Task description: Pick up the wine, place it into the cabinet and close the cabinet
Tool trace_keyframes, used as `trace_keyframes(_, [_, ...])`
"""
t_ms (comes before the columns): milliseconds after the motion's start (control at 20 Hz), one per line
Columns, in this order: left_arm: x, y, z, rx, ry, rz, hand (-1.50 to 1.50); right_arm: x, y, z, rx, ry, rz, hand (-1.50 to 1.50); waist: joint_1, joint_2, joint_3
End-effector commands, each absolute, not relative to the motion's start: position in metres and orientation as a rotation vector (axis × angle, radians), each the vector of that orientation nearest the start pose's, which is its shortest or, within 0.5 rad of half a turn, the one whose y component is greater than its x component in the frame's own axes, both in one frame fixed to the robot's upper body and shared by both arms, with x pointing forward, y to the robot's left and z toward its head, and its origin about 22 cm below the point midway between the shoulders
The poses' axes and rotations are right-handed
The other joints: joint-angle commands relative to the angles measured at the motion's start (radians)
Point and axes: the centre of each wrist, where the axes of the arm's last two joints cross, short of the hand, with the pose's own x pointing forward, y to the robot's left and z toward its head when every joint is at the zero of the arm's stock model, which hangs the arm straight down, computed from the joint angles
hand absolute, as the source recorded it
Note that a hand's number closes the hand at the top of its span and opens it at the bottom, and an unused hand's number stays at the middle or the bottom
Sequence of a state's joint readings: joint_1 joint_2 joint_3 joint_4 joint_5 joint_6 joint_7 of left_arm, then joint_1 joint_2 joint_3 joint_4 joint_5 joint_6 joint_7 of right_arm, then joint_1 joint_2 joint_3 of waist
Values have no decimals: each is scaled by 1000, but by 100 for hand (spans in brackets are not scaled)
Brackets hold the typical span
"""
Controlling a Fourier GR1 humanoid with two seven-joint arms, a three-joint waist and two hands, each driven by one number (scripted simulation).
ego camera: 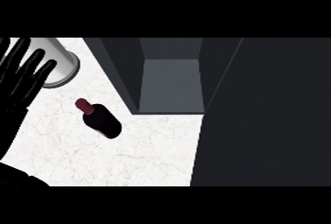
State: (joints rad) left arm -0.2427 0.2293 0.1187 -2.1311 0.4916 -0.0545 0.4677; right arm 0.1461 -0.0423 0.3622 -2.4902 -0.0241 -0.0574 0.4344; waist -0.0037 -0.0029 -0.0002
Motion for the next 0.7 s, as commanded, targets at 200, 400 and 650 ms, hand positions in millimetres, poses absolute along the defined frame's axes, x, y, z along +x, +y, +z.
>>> trace_keyframes(200, [220, 260, 180, -335, -1832, -80, -150, 98, -185, 205, 256, -1934, 99, -150, 0, 0, -1])
trace_keyframes(400, [237, 268, 197, -305, -1816, -98, -150, 94, -184, 206, 259, -1939, 111, -150, -9, -1, -1])
trace_keyframes(650, [239, 258, 187, -286, -1793, -114, -150, 99, -186, 214, 264, -1939, 121, -150, -7, 1, -1])
